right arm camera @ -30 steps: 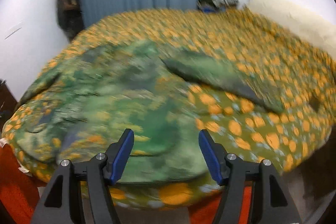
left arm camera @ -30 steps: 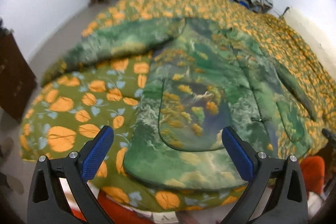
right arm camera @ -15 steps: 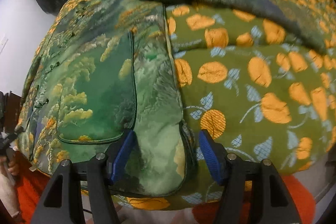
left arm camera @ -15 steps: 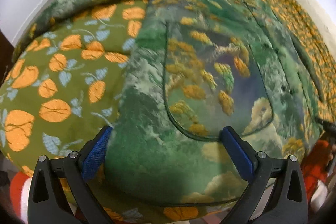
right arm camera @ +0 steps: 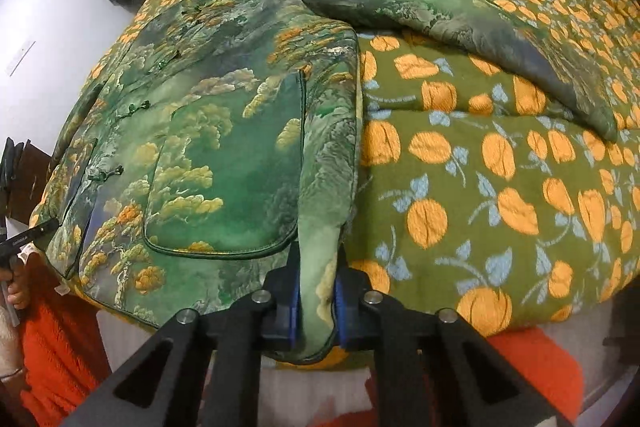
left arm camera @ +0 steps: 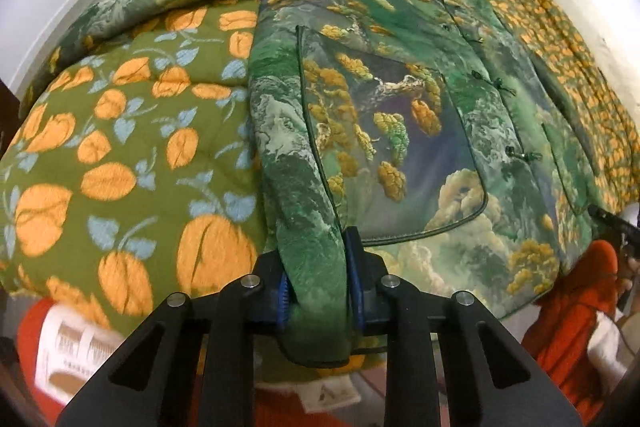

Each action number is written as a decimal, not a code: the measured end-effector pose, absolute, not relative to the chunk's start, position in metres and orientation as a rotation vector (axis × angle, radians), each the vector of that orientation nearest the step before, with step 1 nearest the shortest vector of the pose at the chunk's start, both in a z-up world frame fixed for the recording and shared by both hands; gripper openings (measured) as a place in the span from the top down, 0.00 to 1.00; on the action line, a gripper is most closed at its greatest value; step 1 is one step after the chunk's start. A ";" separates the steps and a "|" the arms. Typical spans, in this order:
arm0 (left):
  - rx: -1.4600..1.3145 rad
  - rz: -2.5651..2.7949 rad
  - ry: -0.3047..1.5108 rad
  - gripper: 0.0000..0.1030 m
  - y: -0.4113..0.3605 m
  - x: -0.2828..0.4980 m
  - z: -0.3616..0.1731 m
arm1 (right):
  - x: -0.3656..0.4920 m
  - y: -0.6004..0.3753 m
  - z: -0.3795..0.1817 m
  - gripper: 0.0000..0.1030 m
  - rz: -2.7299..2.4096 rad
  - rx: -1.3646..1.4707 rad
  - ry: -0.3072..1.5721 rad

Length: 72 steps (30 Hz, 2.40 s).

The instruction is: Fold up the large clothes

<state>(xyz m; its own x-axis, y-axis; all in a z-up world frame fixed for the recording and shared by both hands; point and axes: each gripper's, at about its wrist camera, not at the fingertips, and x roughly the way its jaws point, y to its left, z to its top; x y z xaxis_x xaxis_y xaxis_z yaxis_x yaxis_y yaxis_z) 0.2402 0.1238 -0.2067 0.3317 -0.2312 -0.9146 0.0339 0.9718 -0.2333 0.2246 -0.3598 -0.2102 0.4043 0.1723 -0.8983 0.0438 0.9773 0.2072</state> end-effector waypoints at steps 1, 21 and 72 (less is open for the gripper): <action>-0.181 -0.175 1.227 0.78 0.125 0.237 -0.207 | 0.224 -0.359 -0.211 0.87 0.081 0.206 1.157; -0.105 0.049 0.708 0.04 0.116 0.205 -0.082 | 0.217 -0.352 -0.132 0.29 -0.188 0.093 0.812; -0.052 -0.109 0.828 0.01 0.025 0.237 -0.120 | 0.246 -0.602 -0.218 0.24 -0.432 0.779 0.678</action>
